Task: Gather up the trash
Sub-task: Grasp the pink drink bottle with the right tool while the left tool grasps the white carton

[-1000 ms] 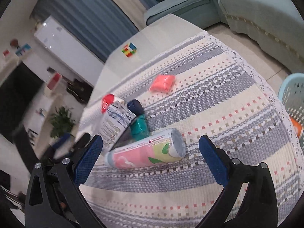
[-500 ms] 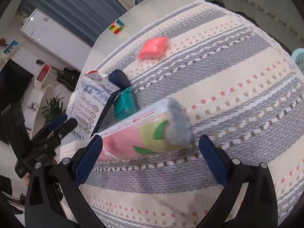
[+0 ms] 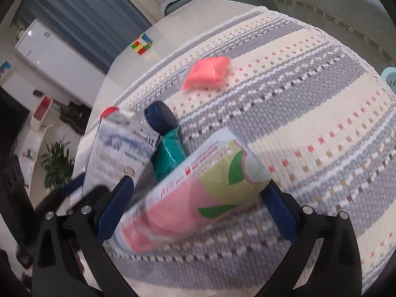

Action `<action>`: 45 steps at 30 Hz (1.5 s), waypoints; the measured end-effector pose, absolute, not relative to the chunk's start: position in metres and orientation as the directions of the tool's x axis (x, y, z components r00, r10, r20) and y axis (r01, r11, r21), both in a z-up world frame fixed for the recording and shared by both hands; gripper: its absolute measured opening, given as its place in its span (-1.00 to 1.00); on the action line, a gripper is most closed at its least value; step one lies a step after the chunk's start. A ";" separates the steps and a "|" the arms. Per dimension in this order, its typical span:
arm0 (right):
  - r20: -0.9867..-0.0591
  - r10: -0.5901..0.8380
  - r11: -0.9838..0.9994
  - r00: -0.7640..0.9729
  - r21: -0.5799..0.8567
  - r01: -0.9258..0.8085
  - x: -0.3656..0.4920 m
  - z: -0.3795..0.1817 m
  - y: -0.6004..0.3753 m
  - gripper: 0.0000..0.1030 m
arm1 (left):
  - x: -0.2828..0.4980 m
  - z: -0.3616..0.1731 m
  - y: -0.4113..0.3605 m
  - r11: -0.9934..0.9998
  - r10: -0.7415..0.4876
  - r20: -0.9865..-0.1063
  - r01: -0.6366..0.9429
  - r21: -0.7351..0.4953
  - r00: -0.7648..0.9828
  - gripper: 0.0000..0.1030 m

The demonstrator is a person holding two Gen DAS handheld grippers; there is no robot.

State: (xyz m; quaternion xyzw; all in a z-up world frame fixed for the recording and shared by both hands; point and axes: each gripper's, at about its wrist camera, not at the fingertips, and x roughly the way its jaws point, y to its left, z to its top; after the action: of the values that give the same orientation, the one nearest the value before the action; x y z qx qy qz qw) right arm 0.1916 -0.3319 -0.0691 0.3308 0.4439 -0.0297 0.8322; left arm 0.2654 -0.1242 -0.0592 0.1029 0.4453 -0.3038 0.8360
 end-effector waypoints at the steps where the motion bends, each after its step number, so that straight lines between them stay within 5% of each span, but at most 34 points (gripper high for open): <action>1: -0.758 0.245 0.784 0.604 0.521 0.337 0.195 -0.069 -0.331 0.88 | 0.266 -0.060 -0.124 0.793 -0.416 -0.808 0.601 -0.099 0.416 0.75; 10: -0.762 0.177 0.890 0.623 0.394 0.229 0.213 -0.072 -0.306 0.88 | 0.264 -0.080 -0.142 0.782 -0.341 -0.834 0.624 0.004 0.433 0.68; 15: -0.751 0.190 0.893 0.632 0.400 0.207 0.218 -0.071 -0.309 0.74 | 0.271 -0.082 -0.136 0.810 -0.315 -0.836 0.586 0.009 0.449 0.05; 21: -0.734 0.228 0.858 0.640 0.462 0.224 0.215 -0.071 -0.317 0.46 | 0.276 -0.077 -0.126 0.832 -0.301 -0.823 0.554 0.020 0.481 -0.20; 30: -0.661 0.388 0.725 0.642 0.649 0.230 0.204 -0.068 -0.321 0.04 | 0.269 -0.042 -0.117 0.837 -0.397 -0.750 0.544 -0.058 0.530 -0.26; 45: -0.582 0.414 0.670 0.699 0.715 0.199 0.185 -0.037 -0.328 -0.09 | 0.255 0.004 -0.106 0.821 -0.534 -0.641 0.519 -0.236 0.552 -0.31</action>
State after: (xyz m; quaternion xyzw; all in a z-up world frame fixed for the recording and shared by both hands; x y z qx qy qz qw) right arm 0.1851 -0.3285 -0.0374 0.4009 0.3822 0.0650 0.8300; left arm 0.2547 -0.1062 0.0035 -0.0096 0.3670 -0.2989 0.8809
